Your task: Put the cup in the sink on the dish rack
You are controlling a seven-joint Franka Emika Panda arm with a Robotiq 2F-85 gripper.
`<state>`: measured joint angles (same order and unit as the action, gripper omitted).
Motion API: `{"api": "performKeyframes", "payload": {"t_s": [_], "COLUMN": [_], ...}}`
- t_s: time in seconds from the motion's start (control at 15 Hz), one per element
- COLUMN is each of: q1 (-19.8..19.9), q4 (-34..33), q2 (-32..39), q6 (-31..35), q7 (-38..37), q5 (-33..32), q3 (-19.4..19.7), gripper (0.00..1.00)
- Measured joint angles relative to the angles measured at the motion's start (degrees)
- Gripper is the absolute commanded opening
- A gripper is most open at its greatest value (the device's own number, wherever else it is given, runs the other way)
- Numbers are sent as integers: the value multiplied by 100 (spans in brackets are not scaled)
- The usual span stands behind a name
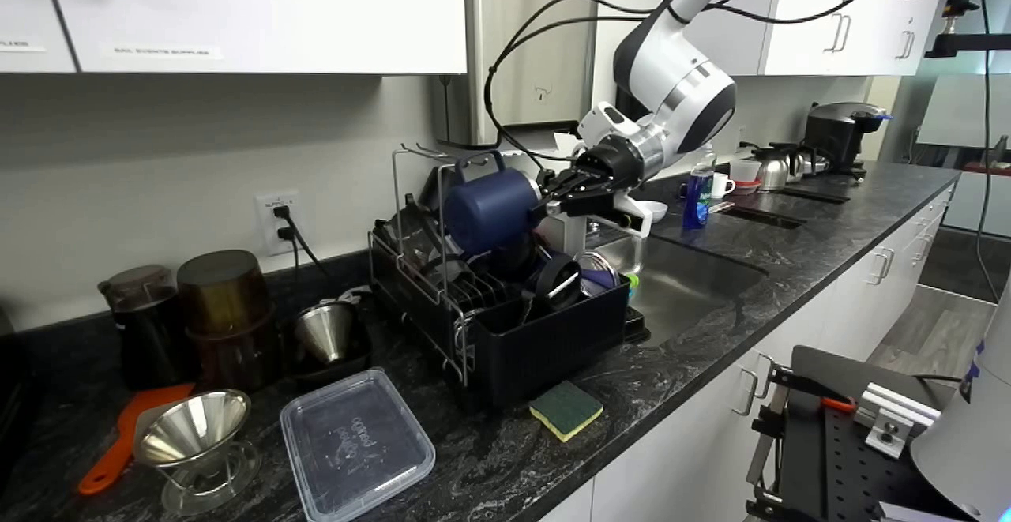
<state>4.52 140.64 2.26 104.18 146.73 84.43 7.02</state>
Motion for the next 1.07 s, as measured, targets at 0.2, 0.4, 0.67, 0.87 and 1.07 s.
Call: {"api": "performKeyframes", "payload": {"t_s": [0.2, 0.4, 0.67, 0.87, 1.07], "q1": [0, 0, 0, 0, 0], "q4": [-52, -76, -78, -78, -84], "q2": [6, 7, 24, 47, 84], "q6": [8, 14, 24, 33, 34], "q7": [-1, -1, -1, -1, -1], "q5": [0, 0, 0, 0, 0], "q3": [0, 0, 1, 7, 10], "gripper": [2, 2, 2, 2, 2]}}
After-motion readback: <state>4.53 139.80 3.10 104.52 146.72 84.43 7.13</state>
